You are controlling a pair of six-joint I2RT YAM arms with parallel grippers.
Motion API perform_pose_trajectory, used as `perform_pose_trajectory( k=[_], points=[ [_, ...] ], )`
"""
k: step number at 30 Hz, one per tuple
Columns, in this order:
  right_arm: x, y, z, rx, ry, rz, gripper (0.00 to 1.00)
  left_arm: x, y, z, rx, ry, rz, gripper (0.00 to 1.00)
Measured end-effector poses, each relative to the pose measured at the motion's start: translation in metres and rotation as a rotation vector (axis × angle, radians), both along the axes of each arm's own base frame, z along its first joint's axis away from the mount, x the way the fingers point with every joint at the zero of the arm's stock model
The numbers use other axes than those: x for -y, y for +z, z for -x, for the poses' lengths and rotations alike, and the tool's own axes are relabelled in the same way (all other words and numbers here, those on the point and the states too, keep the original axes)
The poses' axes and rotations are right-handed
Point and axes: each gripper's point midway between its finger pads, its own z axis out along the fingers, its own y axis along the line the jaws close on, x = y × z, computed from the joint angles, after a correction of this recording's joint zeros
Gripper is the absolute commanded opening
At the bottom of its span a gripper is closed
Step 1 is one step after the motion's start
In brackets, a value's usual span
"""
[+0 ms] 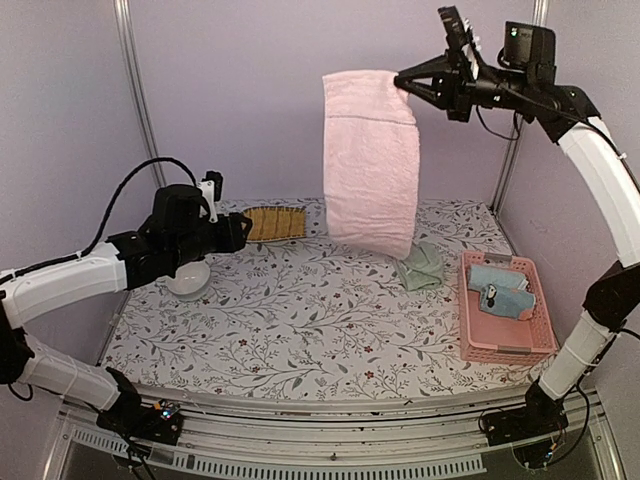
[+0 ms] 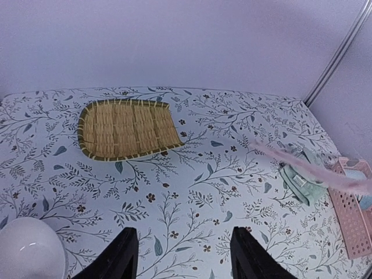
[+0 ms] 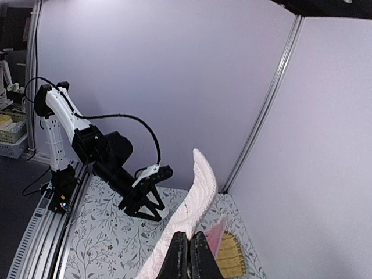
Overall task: Roll the towels
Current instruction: Pick up the towel from the towel pile, then place the towel at the center of the board, then move the towel to the center of the board.
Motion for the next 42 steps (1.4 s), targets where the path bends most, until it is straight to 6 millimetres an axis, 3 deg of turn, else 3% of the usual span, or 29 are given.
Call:
perform_pose_trajectory(
  k=[1,3,6,9,11,13,17,20,22,24,27,31,37,40,42],
  points=[
    [-0.003,-0.019,-0.004,-0.020,-0.001,0.025,0.01,-0.001,-0.001,0.000,0.001,0.005,-0.003,0.55],
    [-0.008,-0.079,-0.019,-0.124,-0.020,0.111,0.03,-0.004,-0.004,0.000,-0.003,0.012,-0.012,0.53],
    [-0.007,-0.211,-0.037,-0.316,-0.065,0.308,0.18,-0.005,-0.010,0.000,-0.010,0.007,-0.034,0.53],
    [0.013,-0.333,-0.014,-0.487,-0.065,0.549,0.31,-0.005,-0.015,-0.001,-0.017,-0.004,-0.057,0.53],
    [0.027,-0.376,0.012,-0.530,-0.036,0.677,0.35,-0.003,-0.023,-0.003,-0.031,-0.020,-0.073,0.53],
    [0.034,-0.384,0.028,-0.521,-0.016,0.731,0.37,0.002,-0.035,-0.006,-0.058,-0.047,-0.091,0.53],
    [0.039,-0.348,0.031,-0.410,-0.038,0.681,0.40,0.022,-0.071,-0.019,-0.151,-0.135,-0.126,0.53],
    [0.046,-0.327,0.005,-0.391,-0.132,0.619,0.31,0.044,-0.099,-0.027,-0.229,-0.216,-0.128,0.50],
    [0.053,-0.329,-0.029,-0.442,-0.232,0.612,0.22,0.060,-0.116,-0.031,-0.281,-0.273,-0.110,0.46],
    [0.059,-0.344,-0.064,-0.504,-0.325,0.627,0.15,0.077,-0.127,-0.032,-0.324,-0.331,-0.080,0.44],
    [0.073,-0.392,-0.098,-0.630,-0.439,0.691,0.07,0.100,-0.135,-0.037,-0.358,-0.395,-0.044,0.36],
    [0.092,-0.447,-0.103,-0.775,-0.525,0.810,0.04,0.126,-0.139,-0.045,-0.371,-0.452,-0.010,0.33],
    [0.108,-0.500,-0.097,-0.899,-0.581,0.955,0.05,0.142,-0.142,-0.040,-0.385,-0.497,0.008,0.34],
    [0.120,-0.525,-0.109,-0.922,-0.650,1.031,0.05,0.142,-0.143,-0.038,-0.389,-0.501,0.009,0.36],
    [0.124,-0.534,-0.128,-0.926,-0.700,1.049,0.06,0.141,-0.146,-0.037,-0.397,-0.497,0.007,0.37]
  ],
)
